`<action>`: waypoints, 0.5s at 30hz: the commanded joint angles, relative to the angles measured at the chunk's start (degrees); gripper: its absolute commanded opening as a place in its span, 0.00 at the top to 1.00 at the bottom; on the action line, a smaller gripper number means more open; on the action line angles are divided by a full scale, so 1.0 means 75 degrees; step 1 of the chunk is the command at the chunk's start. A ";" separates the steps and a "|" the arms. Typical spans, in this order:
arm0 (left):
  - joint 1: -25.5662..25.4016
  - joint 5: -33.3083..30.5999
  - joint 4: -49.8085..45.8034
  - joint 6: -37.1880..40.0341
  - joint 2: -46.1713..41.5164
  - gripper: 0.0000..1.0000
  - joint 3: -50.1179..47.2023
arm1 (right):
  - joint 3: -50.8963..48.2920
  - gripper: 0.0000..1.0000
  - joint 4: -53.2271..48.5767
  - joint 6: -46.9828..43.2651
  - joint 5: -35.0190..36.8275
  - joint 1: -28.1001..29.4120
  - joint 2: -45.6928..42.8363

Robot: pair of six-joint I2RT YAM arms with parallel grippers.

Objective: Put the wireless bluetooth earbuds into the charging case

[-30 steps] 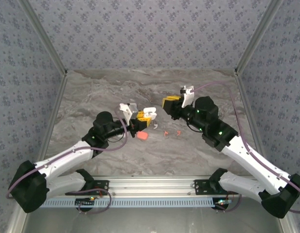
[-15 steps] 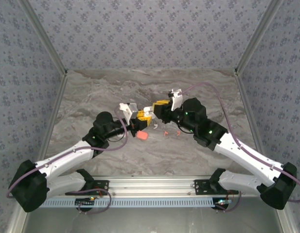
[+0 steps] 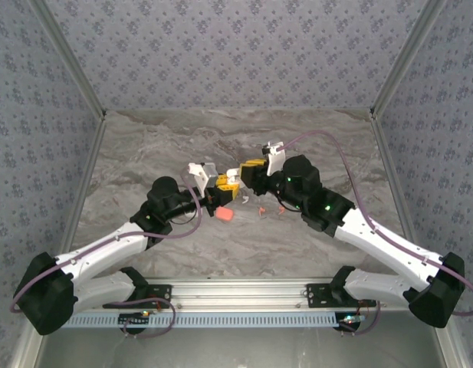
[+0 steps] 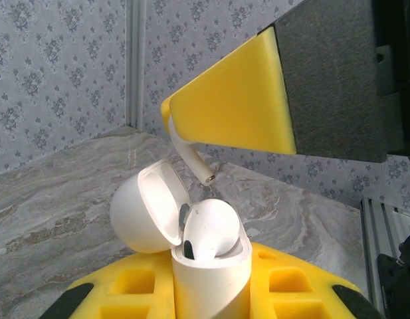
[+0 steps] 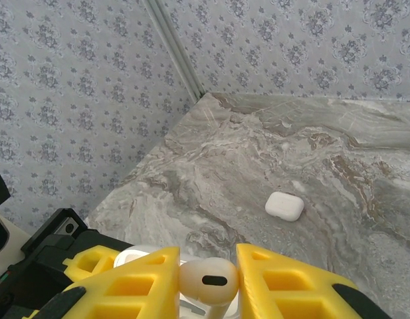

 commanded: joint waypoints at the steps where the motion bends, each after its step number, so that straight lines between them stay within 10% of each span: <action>1: -0.0059 -0.0069 0.0375 -0.0045 -0.0019 1.00 0.0285 | -0.0082 0.73 -0.0067 0.0132 0.0151 0.0054 0.0025; 15: -0.0056 -0.0146 0.0536 -0.0110 -0.0019 1.00 0.0221 | -0.0299 0.72 -0.0183 0.0292 0.0129 0.0158 -0.0057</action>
